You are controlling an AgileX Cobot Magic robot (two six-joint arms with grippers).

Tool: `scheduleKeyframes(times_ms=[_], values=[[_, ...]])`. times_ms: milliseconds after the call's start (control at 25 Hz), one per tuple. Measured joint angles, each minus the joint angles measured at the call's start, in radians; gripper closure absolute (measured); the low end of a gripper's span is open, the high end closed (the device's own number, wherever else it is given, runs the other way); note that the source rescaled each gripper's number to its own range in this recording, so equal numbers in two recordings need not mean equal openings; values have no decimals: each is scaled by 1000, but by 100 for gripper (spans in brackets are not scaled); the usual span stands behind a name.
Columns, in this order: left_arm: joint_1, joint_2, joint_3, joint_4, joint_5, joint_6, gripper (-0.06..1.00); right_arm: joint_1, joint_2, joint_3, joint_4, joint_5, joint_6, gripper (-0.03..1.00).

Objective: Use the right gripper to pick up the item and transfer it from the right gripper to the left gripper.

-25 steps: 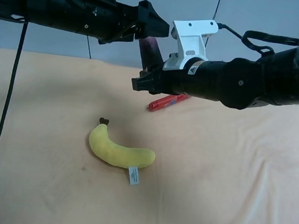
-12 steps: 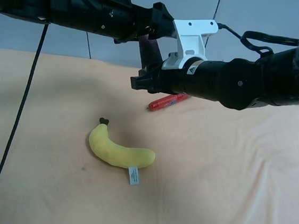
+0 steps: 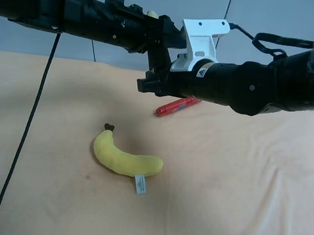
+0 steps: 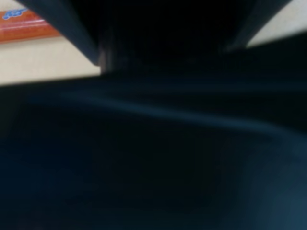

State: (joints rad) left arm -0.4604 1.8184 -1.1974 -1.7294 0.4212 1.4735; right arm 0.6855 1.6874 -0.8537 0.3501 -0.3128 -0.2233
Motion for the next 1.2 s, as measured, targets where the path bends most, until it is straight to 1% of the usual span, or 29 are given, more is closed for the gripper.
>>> scheduleKeyframes(times_ms=[80,240,1200], values=[[0,1,0,-1,0,0,60,0,0,0,0,0,0,97],[0,1,0,-3,-2,0,94,0,0,0,0,2,0,97],[1,1,0,-3,4,-1,94,0,0,0,0,1,0,97]])
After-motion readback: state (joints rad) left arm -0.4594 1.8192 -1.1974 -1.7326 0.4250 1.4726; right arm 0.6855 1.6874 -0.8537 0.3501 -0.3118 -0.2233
